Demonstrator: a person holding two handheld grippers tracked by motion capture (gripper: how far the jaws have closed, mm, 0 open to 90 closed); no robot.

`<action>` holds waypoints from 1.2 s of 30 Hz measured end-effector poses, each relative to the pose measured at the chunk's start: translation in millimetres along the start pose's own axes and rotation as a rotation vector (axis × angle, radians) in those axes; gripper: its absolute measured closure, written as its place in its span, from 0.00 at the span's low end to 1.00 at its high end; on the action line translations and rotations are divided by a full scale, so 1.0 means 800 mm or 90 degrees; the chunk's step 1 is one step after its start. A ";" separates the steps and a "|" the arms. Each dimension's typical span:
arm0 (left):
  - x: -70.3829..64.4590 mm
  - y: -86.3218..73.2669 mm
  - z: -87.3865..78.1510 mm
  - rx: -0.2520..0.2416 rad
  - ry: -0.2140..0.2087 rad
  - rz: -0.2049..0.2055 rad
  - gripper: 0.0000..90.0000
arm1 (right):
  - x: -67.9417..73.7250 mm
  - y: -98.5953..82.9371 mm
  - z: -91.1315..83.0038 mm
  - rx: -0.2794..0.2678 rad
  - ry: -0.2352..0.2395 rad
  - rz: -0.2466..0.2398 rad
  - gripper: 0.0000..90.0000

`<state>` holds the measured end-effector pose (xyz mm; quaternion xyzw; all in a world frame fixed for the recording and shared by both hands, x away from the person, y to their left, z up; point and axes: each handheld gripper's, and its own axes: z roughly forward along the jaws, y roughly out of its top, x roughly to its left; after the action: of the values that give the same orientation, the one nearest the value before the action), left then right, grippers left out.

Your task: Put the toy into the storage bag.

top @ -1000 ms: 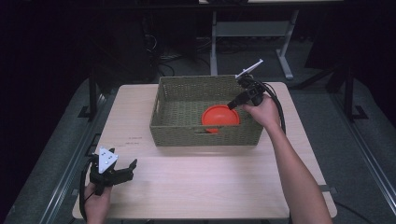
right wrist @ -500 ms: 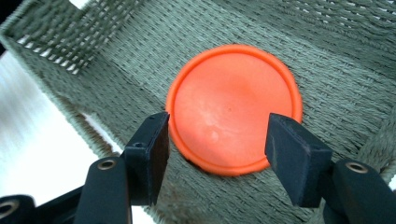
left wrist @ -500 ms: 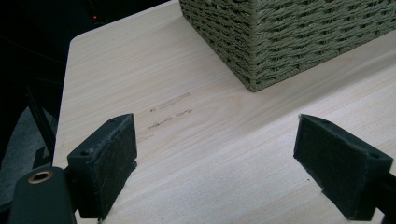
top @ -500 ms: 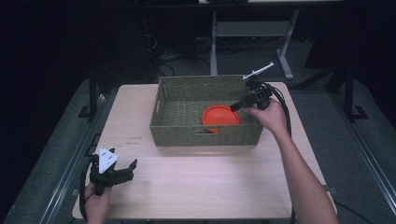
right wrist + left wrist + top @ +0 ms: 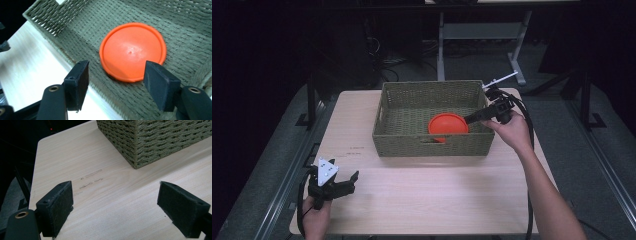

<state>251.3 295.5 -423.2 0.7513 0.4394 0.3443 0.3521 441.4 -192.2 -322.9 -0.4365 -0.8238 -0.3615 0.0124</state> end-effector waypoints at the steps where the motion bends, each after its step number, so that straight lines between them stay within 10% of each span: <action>1: 0.000 0.000 0.000 -0.001 0.000 0.000 0.14 | 0.001 -0.002 -0.003 -0.003 0.003 -0.001 0.40; 36: -0.002 0.000 0.001 0.000 0.000 0.000 0.14 | 0.034 -0.092 -0.048 -0.057 0.018 -0.036 0.30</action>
<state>251.3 293.8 -424.1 0.7512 0.4392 0.3446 0.3523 359.8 -222.4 -328.6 -0.4082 -0.8184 -0.4044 -0.0053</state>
